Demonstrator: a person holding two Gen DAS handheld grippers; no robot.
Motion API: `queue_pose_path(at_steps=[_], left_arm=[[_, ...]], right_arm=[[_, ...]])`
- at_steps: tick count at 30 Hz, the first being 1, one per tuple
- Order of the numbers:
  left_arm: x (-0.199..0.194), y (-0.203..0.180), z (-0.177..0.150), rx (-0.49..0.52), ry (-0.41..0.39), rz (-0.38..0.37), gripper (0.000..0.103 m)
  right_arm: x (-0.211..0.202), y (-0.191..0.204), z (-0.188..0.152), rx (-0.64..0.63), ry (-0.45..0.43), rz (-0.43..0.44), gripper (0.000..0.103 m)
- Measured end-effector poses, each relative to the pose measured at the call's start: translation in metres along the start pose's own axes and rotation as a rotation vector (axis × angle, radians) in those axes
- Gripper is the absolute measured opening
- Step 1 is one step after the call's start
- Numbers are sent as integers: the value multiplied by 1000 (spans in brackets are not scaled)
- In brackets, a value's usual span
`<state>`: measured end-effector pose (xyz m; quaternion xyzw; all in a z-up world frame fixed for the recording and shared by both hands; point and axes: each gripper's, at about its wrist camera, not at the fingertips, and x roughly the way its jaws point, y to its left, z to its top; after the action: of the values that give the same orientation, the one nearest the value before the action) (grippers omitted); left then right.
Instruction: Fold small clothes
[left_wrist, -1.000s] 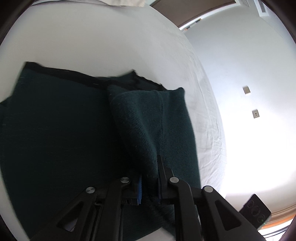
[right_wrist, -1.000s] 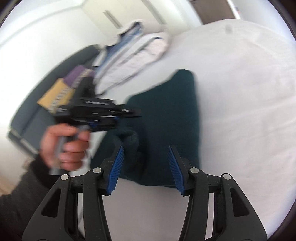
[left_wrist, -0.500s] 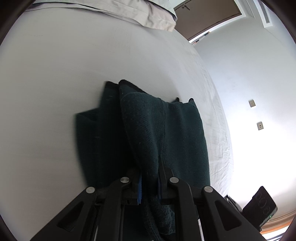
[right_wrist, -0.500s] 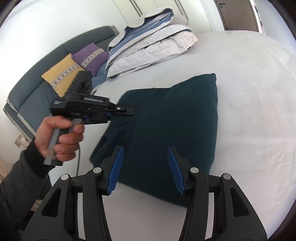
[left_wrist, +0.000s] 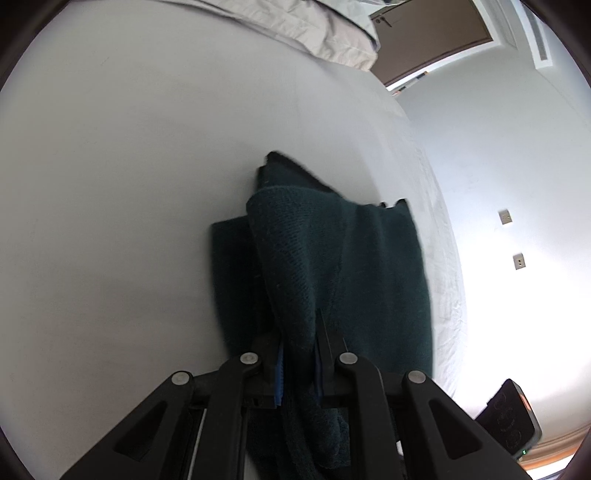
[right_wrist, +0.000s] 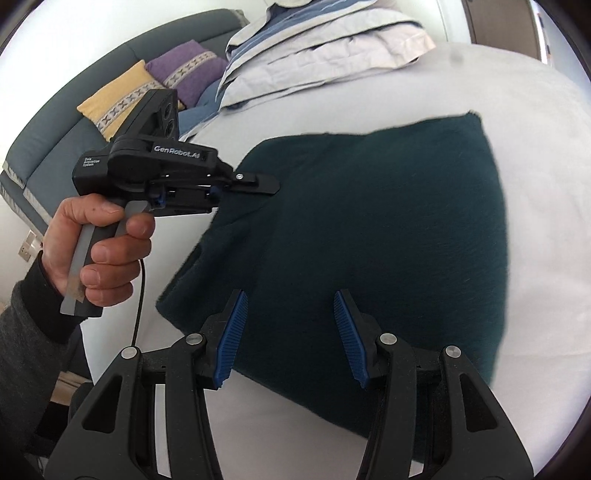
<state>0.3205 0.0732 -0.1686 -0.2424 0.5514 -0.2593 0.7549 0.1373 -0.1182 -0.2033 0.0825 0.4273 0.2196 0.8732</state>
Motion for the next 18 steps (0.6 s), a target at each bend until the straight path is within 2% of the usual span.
queue_pose_path(at_steps=[3,6,8,11,13,14,16,18], left_arm=[[-8,4,-6,-16,-40,31,21],[-47,-22,-20,90,-197,221,21],[-66,-38,-32,137,-246,203,21],[-76,-71,-59,258,-277,204,21],[-68,-87,-81,325,-273,202,21],[-60,-93,-87,350,-266,219,21],[-40,-88,-104,403,-234,299,21],[-23,-72,-113,396,-194,336,17]], right_arm=[[12,13,-9,-58,23,-26,48],[-3,7,-10,-10,-11,27,48],[-20,-4,-8,46,-62,55,48],[-43,-33,-8,174,-125,107,48],[-51,-52,-9,244,-142,120,47],[-52,-58,-7,264,-139,119,47],[-46,-69,-11,294,-104,119,45],[-42,-74,-17,297,-81,100,40]])
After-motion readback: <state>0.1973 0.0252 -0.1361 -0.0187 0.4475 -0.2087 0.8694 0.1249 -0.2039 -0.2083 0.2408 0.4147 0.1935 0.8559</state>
